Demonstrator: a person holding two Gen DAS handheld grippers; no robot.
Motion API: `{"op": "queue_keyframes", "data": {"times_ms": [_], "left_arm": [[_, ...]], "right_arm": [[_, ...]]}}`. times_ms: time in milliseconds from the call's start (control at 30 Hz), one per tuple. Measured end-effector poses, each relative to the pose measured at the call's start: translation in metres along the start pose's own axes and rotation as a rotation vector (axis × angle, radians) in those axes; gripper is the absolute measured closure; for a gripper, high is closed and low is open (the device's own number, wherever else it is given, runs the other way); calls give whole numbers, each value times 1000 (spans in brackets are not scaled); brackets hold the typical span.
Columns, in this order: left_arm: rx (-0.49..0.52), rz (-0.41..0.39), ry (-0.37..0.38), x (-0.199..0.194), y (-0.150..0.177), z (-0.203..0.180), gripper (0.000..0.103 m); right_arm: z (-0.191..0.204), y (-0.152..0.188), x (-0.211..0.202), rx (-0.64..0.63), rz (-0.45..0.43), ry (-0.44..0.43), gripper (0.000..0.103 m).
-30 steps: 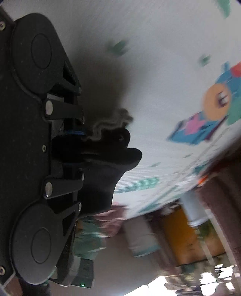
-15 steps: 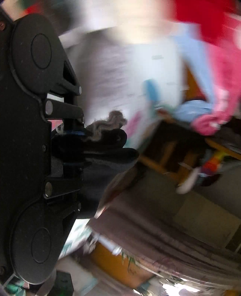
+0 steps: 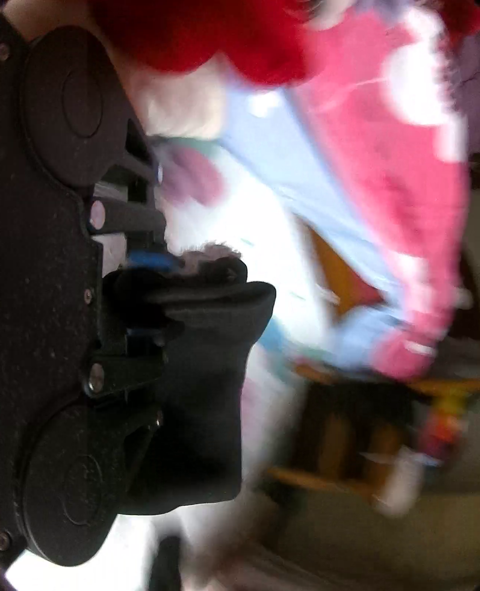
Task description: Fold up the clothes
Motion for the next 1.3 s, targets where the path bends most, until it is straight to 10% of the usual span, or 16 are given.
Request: {"op": "queue_keyframes", "data": {"times_ms": [367, 533, 700, 1000, 1300], "left_arm": [[113, -28, -79, -1, 22, -9, 69], [206, -126, -37, -39, 37, -39, 50], [287, -109, 99, -71, 77, -76, 46], [411, 112, 590, -228, 111, -181, 21], [671, 103, 503, -408, 106, -241, 2]], "right_arm": [[-69, 81, -42, 61, 59, 74, 55], [-71, 113, -98, 88, 81, 113, 53], [-73, 145, -154, 115, 102, 151, 23], [-71, 189, -300, 163, 120, 352, 0], [-58, 231, -478, 237, 85, 640, 0]]}}
Point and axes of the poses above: each gripper's, at about its wrist camera, not at the fingertips, and x roughly the way its jaws point, z to its left, y to its underside, the point moved 9 cm from there along x, roughly the way its jaws point, and after that the axes turned 11 degrees about z, right-handed, at the moved point
